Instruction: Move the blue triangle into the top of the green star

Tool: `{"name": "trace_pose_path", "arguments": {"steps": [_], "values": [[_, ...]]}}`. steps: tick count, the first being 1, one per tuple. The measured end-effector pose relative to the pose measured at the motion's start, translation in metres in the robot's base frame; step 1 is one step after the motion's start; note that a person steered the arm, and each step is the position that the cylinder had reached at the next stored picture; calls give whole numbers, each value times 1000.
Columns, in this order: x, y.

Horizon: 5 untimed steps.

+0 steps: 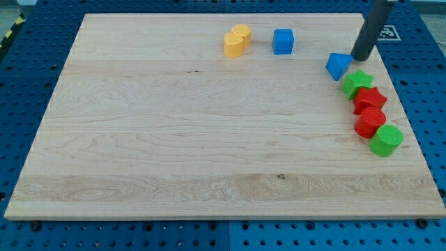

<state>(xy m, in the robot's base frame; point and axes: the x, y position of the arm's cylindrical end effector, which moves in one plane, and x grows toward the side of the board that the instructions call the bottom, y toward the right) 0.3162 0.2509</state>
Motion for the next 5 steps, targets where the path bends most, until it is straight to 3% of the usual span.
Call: {"name": "trace_pose_path", "arguments": {"steps": [2,5], "values": [[-8,-60],[20,-65]]}}
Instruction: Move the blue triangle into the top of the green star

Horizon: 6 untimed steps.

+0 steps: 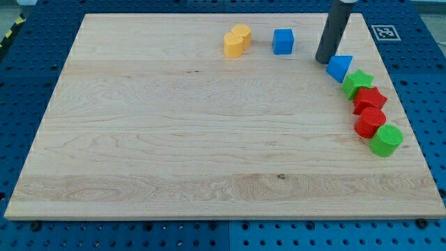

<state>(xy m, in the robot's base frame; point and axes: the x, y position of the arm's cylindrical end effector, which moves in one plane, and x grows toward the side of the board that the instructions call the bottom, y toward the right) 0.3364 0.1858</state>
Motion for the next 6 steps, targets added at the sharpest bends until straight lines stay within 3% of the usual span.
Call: {"name": "trace_pose_path", "arguments": {"steps": [3,6], "values": [[14,-31],[10,10]]}}
